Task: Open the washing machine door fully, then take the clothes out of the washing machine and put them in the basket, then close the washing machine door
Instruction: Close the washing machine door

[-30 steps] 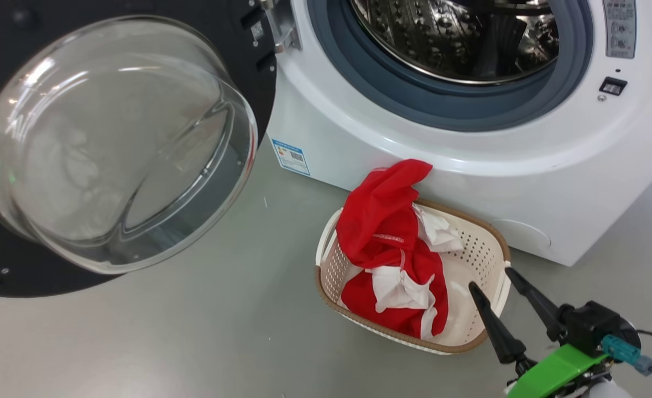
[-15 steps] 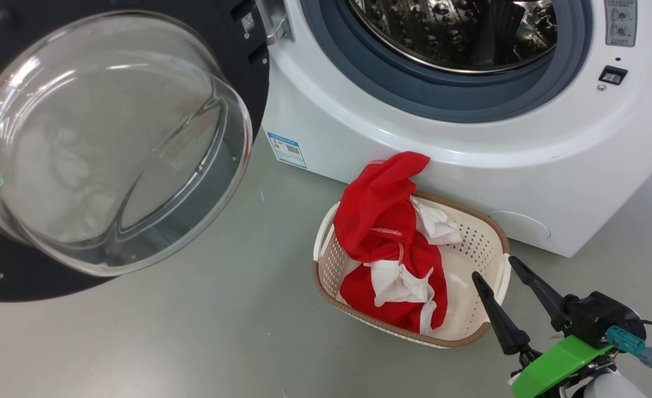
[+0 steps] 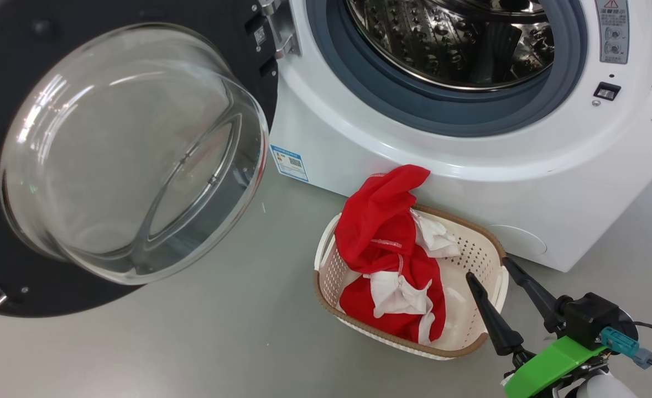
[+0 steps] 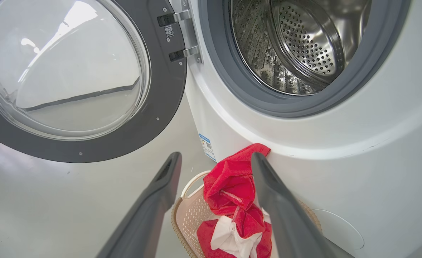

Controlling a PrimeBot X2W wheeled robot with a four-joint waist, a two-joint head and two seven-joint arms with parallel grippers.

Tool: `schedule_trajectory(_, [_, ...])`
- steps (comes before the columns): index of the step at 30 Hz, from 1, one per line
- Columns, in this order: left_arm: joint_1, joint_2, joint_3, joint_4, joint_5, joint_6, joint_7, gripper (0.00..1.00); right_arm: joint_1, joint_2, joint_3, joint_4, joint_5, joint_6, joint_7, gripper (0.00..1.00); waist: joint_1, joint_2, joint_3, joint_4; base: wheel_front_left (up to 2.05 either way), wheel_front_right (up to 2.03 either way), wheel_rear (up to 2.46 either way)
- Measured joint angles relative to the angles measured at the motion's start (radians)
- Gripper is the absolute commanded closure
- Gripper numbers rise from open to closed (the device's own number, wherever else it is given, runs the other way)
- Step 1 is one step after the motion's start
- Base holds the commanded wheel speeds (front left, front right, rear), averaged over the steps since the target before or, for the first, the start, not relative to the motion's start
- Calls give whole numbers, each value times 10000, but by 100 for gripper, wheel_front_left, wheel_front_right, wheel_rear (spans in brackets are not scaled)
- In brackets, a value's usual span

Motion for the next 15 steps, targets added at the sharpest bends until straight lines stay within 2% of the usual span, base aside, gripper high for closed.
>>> schedule_trajectory(11, [762, 102, -230, -1055, -623, 0, 1390, 100, 28, 242, -36, 2, 2, 0, 0, 0, 0, 0, -394, -81, 0, 0, 0])
schedule_trajectory(15, [1047, -194, -575, -1603, -974, -2, 2027, 100, 39, 265, -77, 2, 2, 0, 0, 0, 0, 0, -522, -108, 0, 0, 0])
